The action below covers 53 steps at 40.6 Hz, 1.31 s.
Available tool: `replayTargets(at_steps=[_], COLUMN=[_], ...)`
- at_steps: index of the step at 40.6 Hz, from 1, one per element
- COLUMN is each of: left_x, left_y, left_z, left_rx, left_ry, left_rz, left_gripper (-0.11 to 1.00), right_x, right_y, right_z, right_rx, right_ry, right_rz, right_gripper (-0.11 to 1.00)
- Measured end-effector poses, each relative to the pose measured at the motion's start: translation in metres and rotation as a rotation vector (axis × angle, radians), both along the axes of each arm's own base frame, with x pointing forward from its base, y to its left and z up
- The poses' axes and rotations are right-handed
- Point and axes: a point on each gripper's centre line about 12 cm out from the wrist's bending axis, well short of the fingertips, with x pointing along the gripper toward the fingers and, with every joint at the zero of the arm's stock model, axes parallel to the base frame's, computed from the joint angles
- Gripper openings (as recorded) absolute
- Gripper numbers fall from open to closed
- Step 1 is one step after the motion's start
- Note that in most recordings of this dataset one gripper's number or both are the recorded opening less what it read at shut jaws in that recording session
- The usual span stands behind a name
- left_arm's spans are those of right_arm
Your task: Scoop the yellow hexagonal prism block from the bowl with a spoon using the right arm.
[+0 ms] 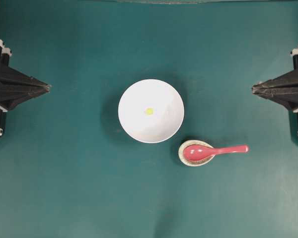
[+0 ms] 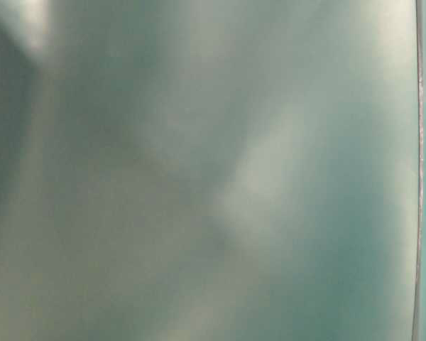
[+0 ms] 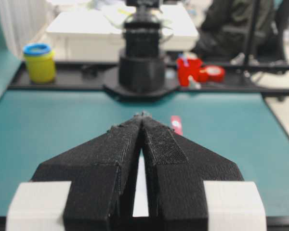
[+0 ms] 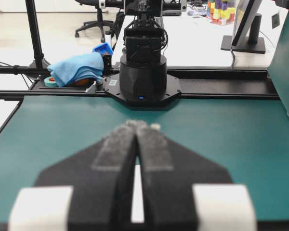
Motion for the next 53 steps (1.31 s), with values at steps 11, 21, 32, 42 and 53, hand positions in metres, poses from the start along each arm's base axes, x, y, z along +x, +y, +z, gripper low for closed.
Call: replayTargets(at_steps=[11, 21, 32, 42, 53], left_x=[0.001, 0.001, 0.001, 0.001, 0.001], left_y=[0.0, 0.002, 0.002, 0.002, 0.002], left_z=[-0.004, -0.004, -0.005, -0.005, -0.005], left_rx=[0.007, 0.003, 0.001, 0.003, 0.001], left_ry=[0.028, 0.035, 0.037, 0.04, 0.04], left_rz=[0.0, 0.009, 0.01, 0.01, 0.01], left_gripper=[0.0, 0.0, 0.0, 0.0, 0.0], right_x=[0.0, 0.0, 0.0, 0.003, 0.02], right_y=[-0.002, -0.002, -0.002, -0.003, 0.0], right_z=[0.0, 0.0, -0.001, -0.006, -0.041], right_rx=[0.011, 0.024, 0.024, 0.032, 0.067], right_ry=[-0.003, -0.003, 0.004, 0.043, 0.15], right_rz=[-0.008, -0.011, -0.013, -0.013, -0.006], right_gripper=[0.0, 0.01, 0.35, 0.55, 0.55])
